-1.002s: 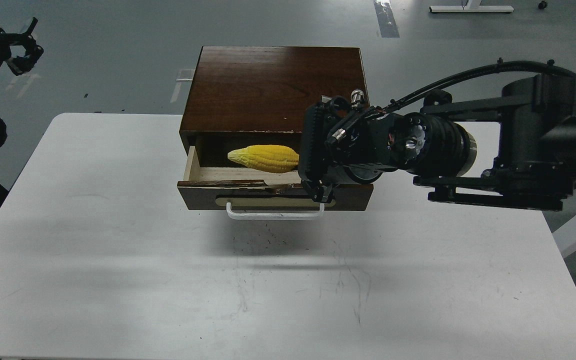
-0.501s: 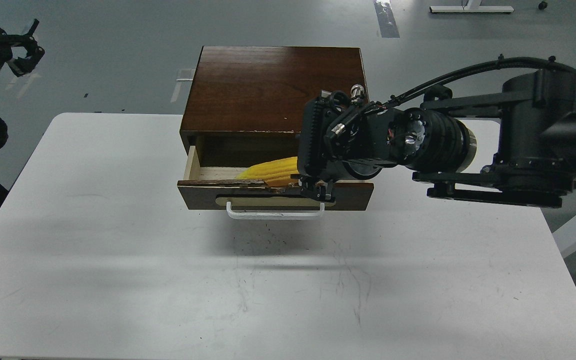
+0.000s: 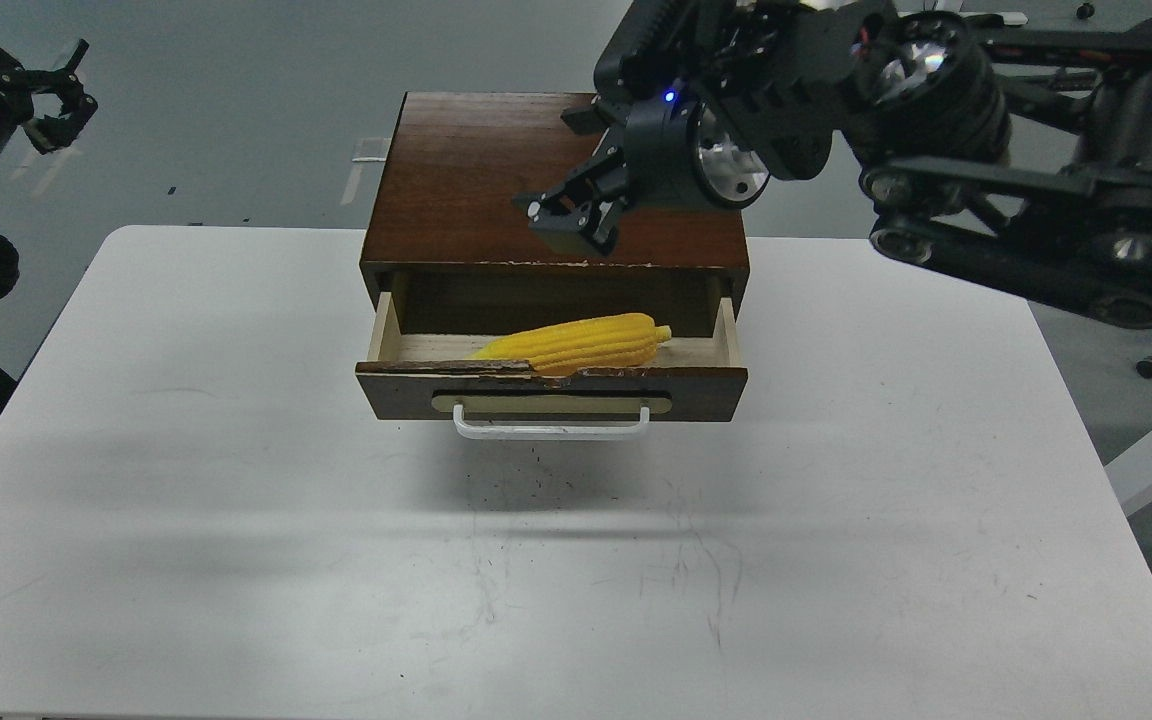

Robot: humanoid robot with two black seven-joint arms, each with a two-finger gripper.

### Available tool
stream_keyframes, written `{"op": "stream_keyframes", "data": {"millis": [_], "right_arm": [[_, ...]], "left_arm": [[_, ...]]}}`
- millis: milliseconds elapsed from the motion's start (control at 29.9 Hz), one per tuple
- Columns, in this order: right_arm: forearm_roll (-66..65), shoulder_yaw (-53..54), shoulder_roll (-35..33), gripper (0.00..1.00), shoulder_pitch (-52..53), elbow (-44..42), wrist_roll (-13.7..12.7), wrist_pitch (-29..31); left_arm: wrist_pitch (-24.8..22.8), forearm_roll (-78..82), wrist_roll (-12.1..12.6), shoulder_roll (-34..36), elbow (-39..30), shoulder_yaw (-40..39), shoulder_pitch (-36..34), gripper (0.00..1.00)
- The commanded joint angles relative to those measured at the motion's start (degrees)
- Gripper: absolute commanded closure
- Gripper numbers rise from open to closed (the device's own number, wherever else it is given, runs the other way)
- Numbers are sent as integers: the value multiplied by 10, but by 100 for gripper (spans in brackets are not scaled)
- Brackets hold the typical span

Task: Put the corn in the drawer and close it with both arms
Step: 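Withdraw the right arm up and away from the drawer, then bring the left hand down to the front of the open drawer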

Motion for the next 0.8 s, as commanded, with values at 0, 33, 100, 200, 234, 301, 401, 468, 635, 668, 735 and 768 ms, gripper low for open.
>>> {"op": "stream_keyframes", "data": {"millis": [0,33,100,200,234,301,401,468,635,668,735,768], "right_arm": [[123,58,-46,0,0,-30,-1,0],[163,67,-63,0,0,-38,-1,0],[201,69,-81,0,0,-46,-1,0],[290,84,-124,0,0,-69,-3,0],[336,91,-140,0,-2,-71,-4,0],[417,98,-164,0,-7,-87,-4,0],[532,97,-191,0,-17,-126,-5,0],[611,97,-210,0,-31,-160,-4,0],[769,100,-223,0,-73,-281,-3,0],[789,100,-223,0,-79,-297,-3,0],[851,100,-223,0,-95,-336,-3,0],[873,100,-223,0,-102,-347,-3,0]], "left_arm": [[0,25,-3,13,-20,0,2,5],[0,37,-3,16,-23,0,2,7],[0,45,-3,16,-24,-2,2,8],[0,60,-3,12,-26,-2,-6,14],[0,74,-3,11,-33,-3,-10,17],[0,95,-3,9,-47,-3,-33,23],[0,142,-4,7,-71,-3,-61,30],[0,191,-7,-7,-89,-3,-81,35],[0,276,-19,-40,-135,-3,-97,61],[0,288,-19,-41,-148,-3,-97,64],[0,330,-21,-39,-192,-4,-97,77],[0,347,-23,-38,-206,-4,-98,81]]}}
